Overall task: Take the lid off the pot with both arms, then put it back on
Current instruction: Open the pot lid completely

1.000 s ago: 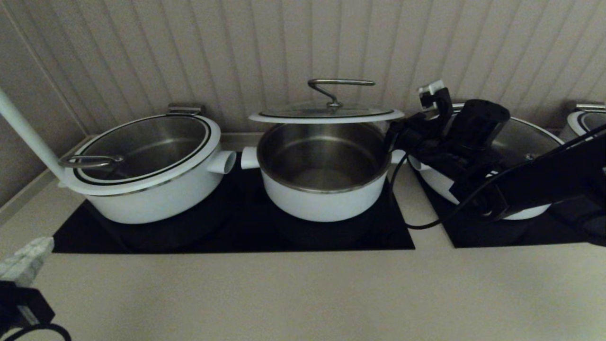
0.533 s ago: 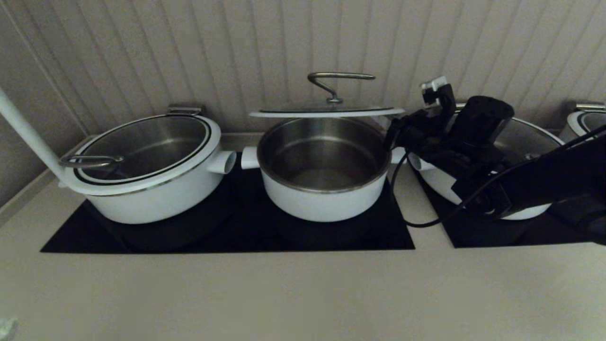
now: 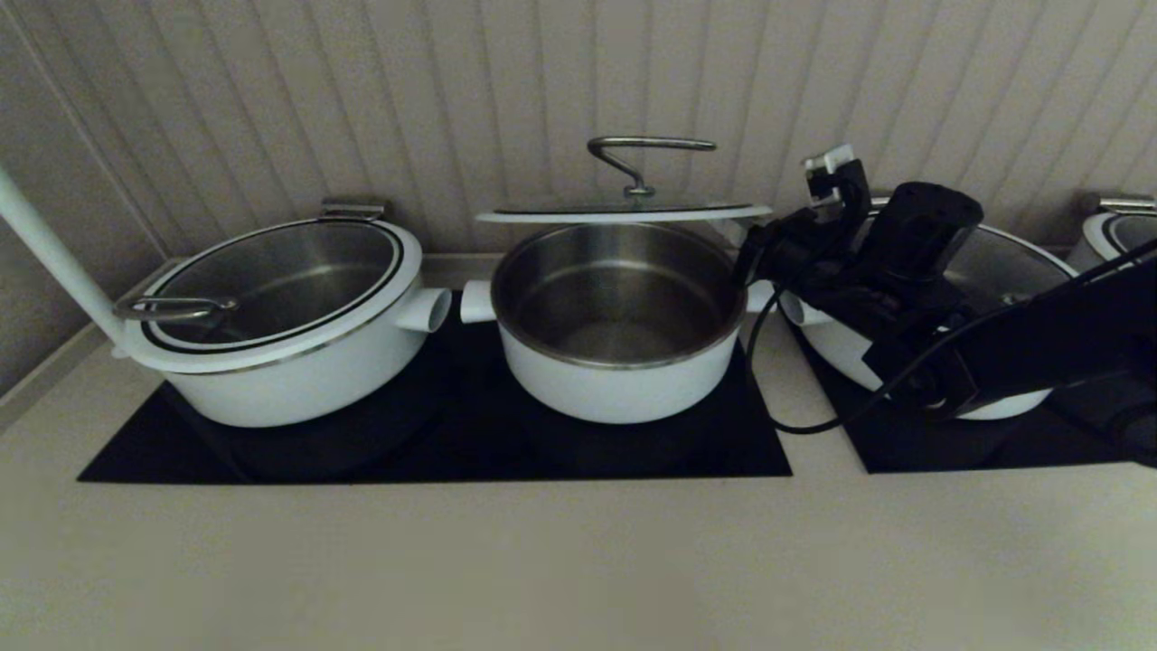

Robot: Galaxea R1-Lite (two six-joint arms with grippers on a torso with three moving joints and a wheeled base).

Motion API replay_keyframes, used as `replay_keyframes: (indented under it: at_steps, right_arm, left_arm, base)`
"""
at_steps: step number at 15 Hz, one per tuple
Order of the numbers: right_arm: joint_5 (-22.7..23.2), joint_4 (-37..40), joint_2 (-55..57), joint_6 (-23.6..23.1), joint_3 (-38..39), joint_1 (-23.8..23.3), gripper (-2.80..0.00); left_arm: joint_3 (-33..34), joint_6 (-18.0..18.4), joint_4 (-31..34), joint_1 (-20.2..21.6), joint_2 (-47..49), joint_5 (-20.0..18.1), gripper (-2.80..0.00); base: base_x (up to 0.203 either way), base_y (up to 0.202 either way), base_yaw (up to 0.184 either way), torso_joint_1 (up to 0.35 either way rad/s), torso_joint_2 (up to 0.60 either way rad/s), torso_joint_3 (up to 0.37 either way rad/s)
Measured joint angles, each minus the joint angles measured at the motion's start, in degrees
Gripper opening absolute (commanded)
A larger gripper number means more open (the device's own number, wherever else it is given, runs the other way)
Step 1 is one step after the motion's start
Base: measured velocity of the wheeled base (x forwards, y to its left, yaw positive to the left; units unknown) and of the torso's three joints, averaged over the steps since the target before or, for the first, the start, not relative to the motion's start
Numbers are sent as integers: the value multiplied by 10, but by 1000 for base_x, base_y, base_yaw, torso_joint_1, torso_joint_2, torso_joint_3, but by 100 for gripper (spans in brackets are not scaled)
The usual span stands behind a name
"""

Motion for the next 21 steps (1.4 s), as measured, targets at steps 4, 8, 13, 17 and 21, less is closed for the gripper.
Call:
replay_keyframes:
  at_steps: [4,8,13,17,21]
  right_arm:
    - [0,-1,0,0,0,1,-280]
    - [0,-2,0,0,0,1,-280]
    - [0,-2,-2,0,0,1,-280]
    - [0,-2,-6,0,1,1,-280]
    - [0,-3,-9,0,1,1,-280]
  left_arm:
    - [-6,45,17,-7,-68,-10,-280]
    - [-6,-48,17,-8,-81,-12,-280]
    - [-6,-139,17,-8,-82,-18,-280]
    - [-4,-94,17,-8,-82,-46,-280]
    - [-3,-34,17,-8,-82,-47,-280]
  base:
    - [0,0,0,0,0,0]
    - [0,0,0,0,0,0]
    - [0,0,0,0,0,0]
    - [0,0,0,0,0,0]
    - [0,0,0,0,0,0]
